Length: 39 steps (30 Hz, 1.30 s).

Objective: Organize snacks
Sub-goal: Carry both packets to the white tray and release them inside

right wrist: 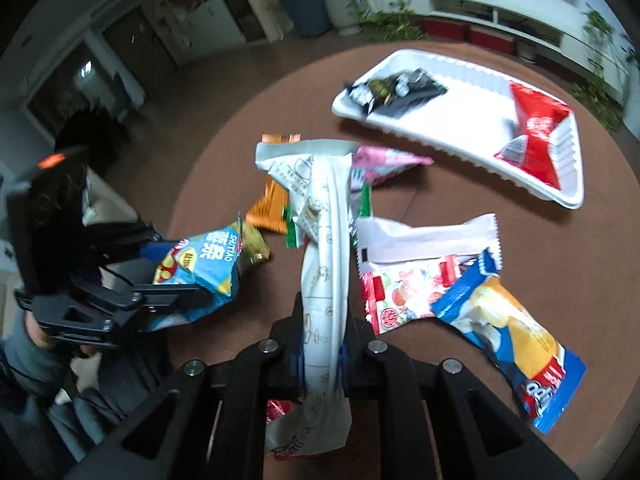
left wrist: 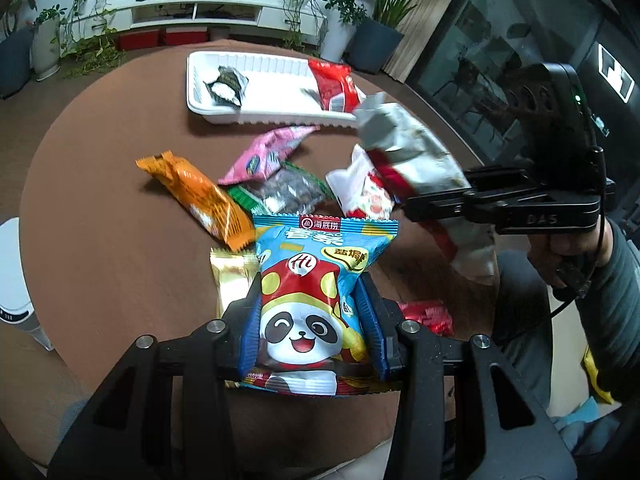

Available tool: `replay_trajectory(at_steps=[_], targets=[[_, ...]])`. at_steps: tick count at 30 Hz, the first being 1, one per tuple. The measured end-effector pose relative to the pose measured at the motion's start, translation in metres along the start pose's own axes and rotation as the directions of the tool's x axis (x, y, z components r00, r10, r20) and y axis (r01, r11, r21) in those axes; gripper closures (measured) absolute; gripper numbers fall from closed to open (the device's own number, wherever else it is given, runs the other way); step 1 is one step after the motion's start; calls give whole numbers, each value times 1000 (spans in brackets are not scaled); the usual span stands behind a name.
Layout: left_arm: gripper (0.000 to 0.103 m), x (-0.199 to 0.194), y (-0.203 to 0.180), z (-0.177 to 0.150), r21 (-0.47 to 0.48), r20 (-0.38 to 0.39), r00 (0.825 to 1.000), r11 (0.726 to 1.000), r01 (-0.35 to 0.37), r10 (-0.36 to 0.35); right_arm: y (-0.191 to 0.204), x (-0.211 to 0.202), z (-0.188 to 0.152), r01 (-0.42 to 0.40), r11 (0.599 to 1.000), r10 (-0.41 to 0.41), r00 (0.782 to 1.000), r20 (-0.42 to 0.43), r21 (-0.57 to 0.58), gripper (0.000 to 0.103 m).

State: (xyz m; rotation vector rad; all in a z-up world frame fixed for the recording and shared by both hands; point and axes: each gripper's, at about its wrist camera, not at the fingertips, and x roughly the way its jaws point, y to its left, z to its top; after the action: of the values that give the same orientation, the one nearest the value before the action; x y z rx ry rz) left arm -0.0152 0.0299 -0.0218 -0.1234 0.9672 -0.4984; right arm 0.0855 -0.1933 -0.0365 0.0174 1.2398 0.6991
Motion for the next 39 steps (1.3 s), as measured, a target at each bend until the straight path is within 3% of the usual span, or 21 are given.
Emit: replay_trajectory(at_steps=[8,16,22,28,32,39], targets=[[62,-15,6,49,10,78,997,1000,-13,12,-40,-42,17,-11,990,-9,990,139,142,89],[62,-13,33,139,-5,133,990,999,-44,45,-81,-69,58,41,952,-115,966,233,302,89],[62,11,53,211,-37,137,988,997,-72,77,-102,-53,111,58,920,-162,956,243,387,89],[62,65,53,261,-34,92,991,994,-100,102,-120,-12,156,84,903,-184,962,202,420,89],[62,110,56,276,-39,55,988,989,-145,147,-136,18,173,101,891,-186,970,155,442,89],[62,168,58,273,-3,13,974,974,-226,226,-150,51,181,145,882,-207,974,92,448,89]])
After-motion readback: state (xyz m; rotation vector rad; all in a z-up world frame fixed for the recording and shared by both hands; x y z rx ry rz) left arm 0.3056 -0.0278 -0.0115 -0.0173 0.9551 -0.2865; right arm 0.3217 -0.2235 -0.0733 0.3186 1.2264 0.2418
